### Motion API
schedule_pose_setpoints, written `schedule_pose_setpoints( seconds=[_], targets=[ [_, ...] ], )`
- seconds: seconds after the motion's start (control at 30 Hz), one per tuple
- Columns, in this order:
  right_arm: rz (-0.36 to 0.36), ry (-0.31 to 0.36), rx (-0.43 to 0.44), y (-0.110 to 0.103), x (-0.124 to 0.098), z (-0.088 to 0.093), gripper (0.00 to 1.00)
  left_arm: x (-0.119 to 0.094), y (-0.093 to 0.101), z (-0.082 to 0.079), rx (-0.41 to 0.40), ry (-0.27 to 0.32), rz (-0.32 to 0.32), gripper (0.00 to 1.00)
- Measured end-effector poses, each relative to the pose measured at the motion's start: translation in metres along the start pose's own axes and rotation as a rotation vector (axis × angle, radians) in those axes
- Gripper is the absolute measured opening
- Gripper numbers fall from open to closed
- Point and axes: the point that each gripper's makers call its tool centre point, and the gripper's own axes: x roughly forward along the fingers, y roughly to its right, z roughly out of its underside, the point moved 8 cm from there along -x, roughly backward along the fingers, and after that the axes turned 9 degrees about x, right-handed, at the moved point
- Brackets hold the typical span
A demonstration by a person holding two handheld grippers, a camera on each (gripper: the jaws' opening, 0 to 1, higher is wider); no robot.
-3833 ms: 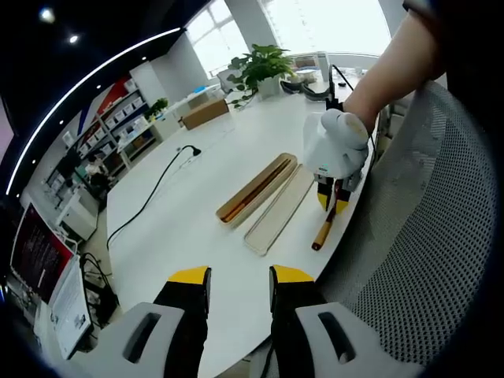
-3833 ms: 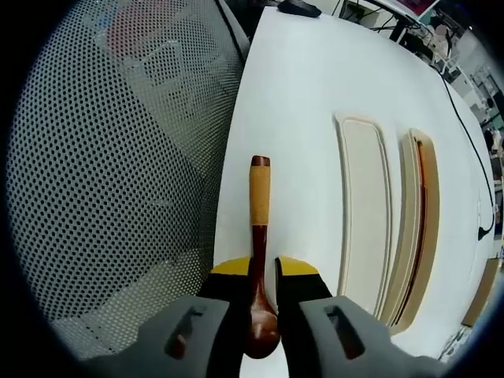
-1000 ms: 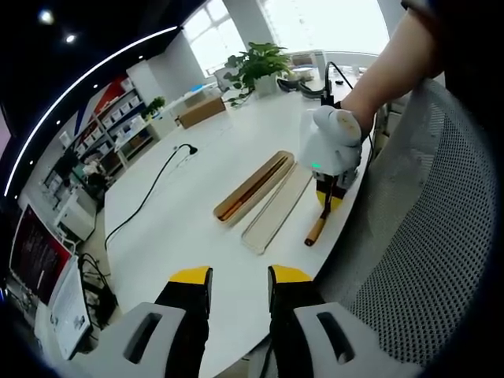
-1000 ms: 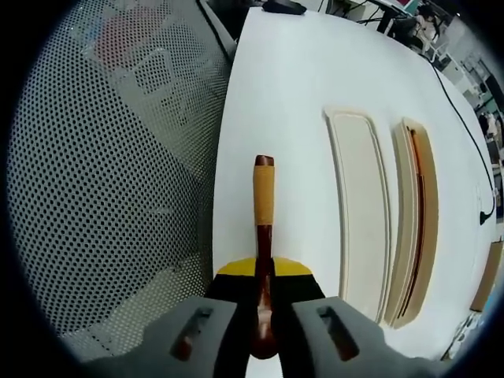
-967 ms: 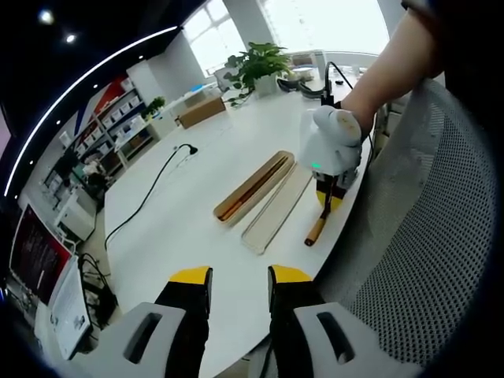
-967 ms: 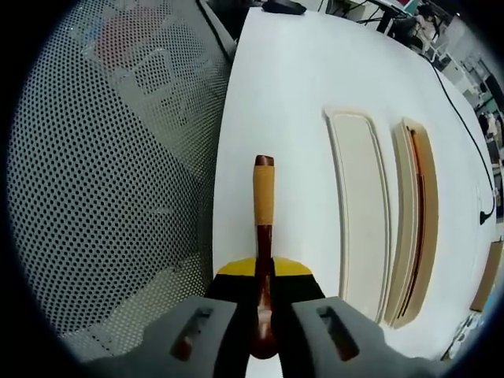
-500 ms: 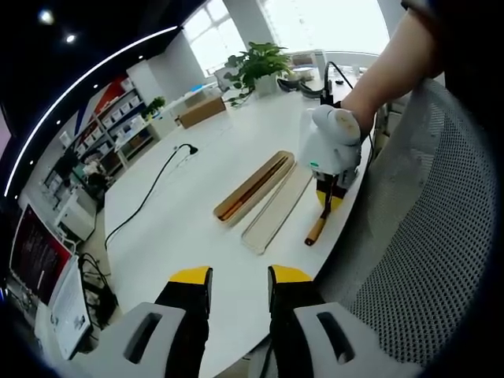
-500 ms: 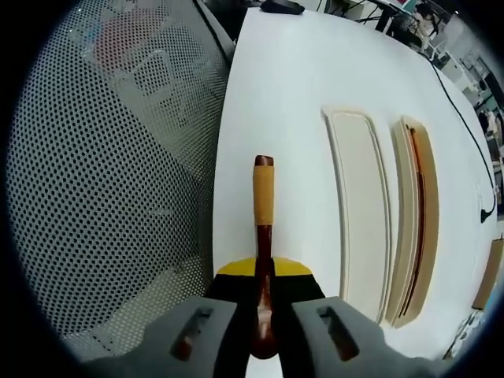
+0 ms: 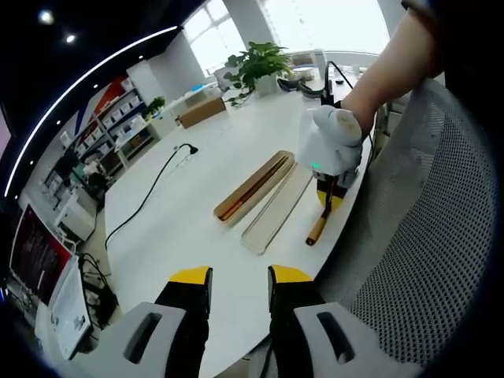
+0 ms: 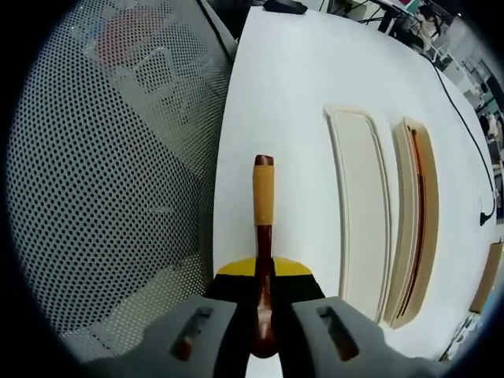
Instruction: Arrange the utensils inside the cutlery case until each visible utensil rests in its matching compartment.
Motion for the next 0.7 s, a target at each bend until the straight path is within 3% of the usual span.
schedule_pose_setpoints(
  seconds=[0.7],
  targets=[
    [-0.001, 0.002, 0.002, 0.0009, -0.0054, 0.0015, 0.0, 0.0003, 0.0011, 0.0, 0.011, -0.004, 0.01, 0.28]
  ],
)
